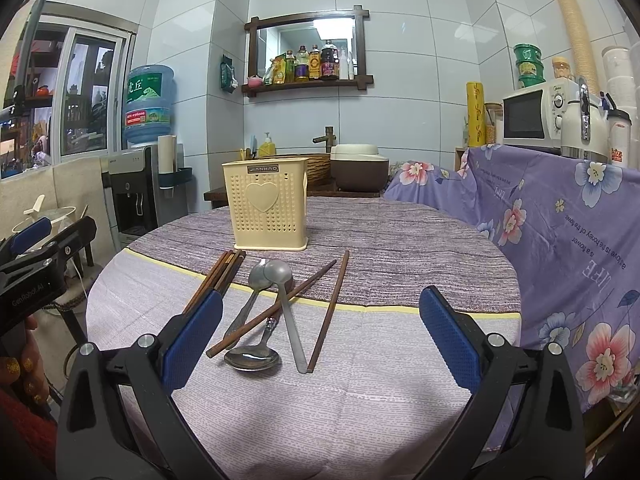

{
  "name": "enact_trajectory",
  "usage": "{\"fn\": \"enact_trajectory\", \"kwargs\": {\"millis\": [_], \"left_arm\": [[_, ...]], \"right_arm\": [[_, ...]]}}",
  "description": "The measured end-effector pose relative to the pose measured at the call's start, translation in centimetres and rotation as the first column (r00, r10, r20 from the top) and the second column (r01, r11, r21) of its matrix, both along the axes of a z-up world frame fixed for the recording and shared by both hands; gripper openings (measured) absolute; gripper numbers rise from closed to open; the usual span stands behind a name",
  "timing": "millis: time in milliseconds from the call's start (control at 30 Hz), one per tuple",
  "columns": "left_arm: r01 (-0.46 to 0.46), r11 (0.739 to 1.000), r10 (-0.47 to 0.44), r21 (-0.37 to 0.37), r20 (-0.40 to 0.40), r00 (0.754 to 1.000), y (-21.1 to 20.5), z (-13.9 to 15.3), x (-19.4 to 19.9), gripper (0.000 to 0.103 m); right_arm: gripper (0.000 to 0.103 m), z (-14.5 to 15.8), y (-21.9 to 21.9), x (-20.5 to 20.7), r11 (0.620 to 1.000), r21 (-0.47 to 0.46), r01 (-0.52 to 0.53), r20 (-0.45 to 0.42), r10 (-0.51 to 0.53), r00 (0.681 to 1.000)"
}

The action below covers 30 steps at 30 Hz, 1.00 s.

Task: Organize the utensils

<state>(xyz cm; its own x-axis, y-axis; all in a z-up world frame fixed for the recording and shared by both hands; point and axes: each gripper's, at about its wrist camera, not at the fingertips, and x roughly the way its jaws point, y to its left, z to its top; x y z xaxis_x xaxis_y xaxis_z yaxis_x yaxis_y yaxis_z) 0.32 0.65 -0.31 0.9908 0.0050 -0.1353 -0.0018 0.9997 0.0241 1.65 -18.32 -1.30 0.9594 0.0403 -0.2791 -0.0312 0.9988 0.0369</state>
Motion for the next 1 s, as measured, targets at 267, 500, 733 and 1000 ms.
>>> {"fn": "enact_trajectory", "kwargs": {"millis": [267, 500, 733, 1000], "left_arm": [[0.001, 1.0, -0.001, 0.002, -0.003, 1.0, -0.1, 0.0, 0.1, 0.098], [0.001, 1.0, -0.001, 0.004, -0.005, 1.0, -0.2, -0.1, 0.3, 0.098], [0.0, 1.0, 0.0, 0.004, -0.007, 1.0, -0.2, -0.1, 0.3, 0.098], [0.007, 1.0, -0.009, -0.019, -0.062, 0.998, 0.2, -0.4, 1.1, 0.098]], "right_arm": [[0.097, 0.0, 0.0, 0.1, 1.0, 0.001, 0.001, -0.003, -0.001, 1.0], [0.097, 0.1, -0.1, 0.1, 1.0, 0.002, 0.003, -0.007, -0.003, 1.0], [0.097, 0.1, -0.3, 0.1, 1.0, 0.002, 0.003, -0.009, -0.003, 1.0], [0.097, -0.2, -0.3, 0.9, 1.0, -0.015, 0.025, -0.05, -0.025, 0.998]]}}
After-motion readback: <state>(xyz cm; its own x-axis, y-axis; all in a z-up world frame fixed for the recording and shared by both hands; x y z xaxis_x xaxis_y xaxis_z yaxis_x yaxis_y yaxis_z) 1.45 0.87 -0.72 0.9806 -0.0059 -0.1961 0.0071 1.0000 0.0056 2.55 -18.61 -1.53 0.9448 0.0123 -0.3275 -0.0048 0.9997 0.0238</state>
